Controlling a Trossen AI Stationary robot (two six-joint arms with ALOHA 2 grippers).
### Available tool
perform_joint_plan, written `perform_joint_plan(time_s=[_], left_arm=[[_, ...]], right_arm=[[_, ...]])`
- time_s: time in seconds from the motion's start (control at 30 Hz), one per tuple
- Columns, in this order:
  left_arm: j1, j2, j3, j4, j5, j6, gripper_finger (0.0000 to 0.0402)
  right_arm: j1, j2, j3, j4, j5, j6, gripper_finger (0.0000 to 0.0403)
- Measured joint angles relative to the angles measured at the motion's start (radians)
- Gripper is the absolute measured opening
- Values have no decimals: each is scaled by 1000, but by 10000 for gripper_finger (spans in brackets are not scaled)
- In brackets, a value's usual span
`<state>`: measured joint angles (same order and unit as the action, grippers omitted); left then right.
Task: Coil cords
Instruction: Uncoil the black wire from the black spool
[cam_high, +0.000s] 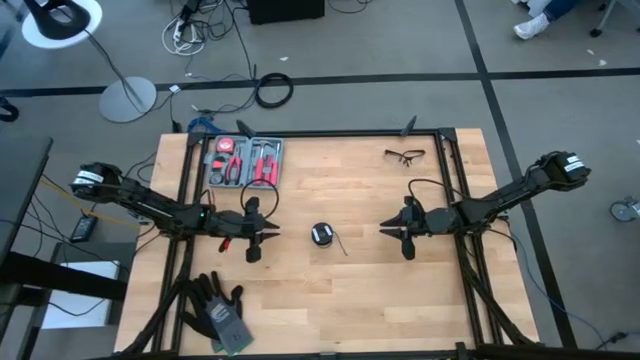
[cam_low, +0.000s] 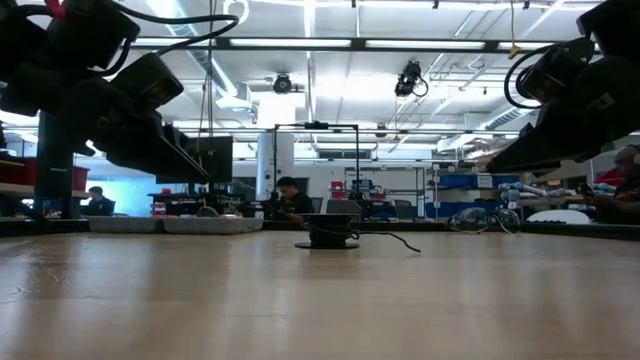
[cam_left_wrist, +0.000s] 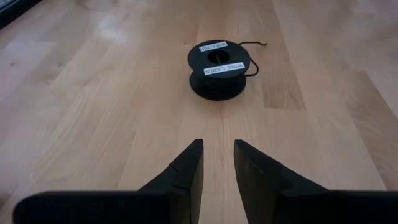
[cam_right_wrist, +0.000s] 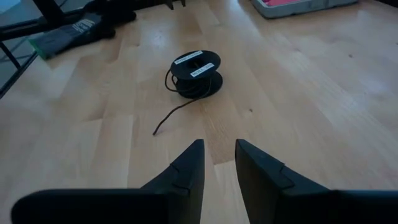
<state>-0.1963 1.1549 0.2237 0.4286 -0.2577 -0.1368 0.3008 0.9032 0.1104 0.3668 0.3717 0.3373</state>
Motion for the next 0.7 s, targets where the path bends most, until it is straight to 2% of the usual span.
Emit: perform_joint_plan(time_s=[0.7], left_arm=[[0,0,0,8,-5,39,92]], right_arm=[[0,0,0,-1,0,0,91]])
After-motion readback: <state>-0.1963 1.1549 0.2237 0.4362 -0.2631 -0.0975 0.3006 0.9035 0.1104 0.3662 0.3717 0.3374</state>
